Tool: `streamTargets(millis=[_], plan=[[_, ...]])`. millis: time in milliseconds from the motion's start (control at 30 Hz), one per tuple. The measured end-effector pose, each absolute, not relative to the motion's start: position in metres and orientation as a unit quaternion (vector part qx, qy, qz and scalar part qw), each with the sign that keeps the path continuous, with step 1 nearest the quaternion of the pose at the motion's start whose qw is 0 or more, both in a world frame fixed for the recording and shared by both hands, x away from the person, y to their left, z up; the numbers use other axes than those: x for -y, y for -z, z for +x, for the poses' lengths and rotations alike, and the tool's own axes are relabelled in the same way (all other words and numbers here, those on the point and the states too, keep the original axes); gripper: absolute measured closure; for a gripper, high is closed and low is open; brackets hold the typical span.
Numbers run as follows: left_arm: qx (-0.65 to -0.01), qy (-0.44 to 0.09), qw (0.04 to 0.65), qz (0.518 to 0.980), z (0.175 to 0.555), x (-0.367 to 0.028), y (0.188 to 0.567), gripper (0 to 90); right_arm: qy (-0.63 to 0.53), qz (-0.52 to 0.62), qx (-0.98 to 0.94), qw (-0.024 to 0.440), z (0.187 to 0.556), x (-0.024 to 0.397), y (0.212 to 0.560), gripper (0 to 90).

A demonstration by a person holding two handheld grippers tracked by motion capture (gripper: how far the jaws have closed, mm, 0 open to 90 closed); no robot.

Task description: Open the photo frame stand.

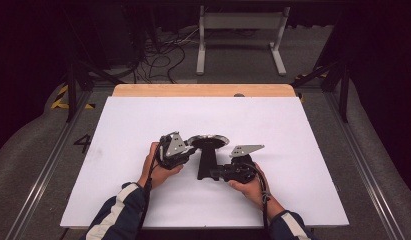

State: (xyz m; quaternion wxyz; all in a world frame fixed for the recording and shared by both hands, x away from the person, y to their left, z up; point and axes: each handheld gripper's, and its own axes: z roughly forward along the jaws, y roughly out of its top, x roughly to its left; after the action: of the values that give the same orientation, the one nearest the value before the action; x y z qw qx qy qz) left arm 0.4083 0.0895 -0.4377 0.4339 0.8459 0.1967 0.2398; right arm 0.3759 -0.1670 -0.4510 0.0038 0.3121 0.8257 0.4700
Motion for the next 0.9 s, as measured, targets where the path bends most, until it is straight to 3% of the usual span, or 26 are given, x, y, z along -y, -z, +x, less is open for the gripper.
streamTargets(millis=[467,600,733,900], plan=[[-0.203,-0.269,0.417,0.844,0.4043,-0.0820,0.4408,69.9,-0.466,0.327,-0.822,0.006,0.3751,0.1688,0.4569,76.0],[-0.204,-0.269,0.417,0.844,0.4043,-0.0818,0.4410,70.0,-0.467,0.329,-0.821,0.006,0.3754,0.1693,0.4573,75.7],[-0.209,-0.260,0.422,0.843,0.4048,-0.0837,0.4414,70.5,-0.461,0.317,-0.828,0.035,0.3717,0.1688,0.4563,75.0],[-0.206,-0.253,0.429,0.842,0.4053,-0.0850,0.4413,71.1,-0.464,0.322,-0.825,0.028,0.3721,0.1732,0.4572,76.2]])
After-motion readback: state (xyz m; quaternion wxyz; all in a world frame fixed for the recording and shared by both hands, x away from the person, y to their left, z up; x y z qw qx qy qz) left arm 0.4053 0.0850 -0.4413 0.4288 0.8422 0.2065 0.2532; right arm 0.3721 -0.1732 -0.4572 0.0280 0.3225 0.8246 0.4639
